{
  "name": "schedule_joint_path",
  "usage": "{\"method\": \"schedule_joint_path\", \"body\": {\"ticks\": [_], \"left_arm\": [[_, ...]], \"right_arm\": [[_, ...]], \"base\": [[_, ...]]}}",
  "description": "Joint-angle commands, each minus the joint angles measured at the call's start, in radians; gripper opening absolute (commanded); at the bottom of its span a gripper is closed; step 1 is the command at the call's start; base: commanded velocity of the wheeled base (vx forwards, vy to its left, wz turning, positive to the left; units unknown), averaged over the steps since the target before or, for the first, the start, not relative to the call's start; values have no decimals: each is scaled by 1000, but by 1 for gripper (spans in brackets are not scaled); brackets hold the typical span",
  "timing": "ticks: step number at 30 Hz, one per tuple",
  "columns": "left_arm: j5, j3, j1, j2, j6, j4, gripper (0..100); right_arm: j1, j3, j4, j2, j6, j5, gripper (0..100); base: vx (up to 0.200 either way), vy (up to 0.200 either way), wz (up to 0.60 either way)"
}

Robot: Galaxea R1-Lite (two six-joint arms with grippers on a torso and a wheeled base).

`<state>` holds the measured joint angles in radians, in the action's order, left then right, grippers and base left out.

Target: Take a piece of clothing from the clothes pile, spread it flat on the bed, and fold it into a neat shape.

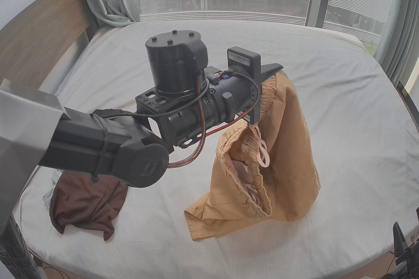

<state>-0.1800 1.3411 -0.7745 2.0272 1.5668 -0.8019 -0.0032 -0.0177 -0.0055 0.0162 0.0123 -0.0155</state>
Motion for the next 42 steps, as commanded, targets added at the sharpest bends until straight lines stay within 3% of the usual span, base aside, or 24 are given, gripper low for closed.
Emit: {"method": "schedule_joint_path", "body": {"ticks": [1, 15, 17, 22, 33, 42], "left_arm": [[-279, -474, 248, -294, -222, -138, 0], [-277, -514, 258, -315, -248, -154, 0], [-277, -527, 261, -315, -268, -154, 0], [-286, -562, 297, -311, -427, -154, 0], [-309, -606, 360, -294, -536, -172, 0], [-365, -709, 443, -260, -587, -316, 0]], "right_arm": [[0, 18, -1, -13, -2, 0, 100], [0, 18, -1, -13, -2, 0, 100], [0, 18, -1, -13, -2, 0, 100], [0, 18, -1, -13, -2, 0, 100], [0, 18, -1, -13, -5, 0, 100], [0, 18, -1, -13, -6, 0, 100]], "base": [[0, 0, 0], [0, 0, 0], [0, 0, 0], [0, 0, 0], [0, 0, 0], [0, 0, 0]]}}
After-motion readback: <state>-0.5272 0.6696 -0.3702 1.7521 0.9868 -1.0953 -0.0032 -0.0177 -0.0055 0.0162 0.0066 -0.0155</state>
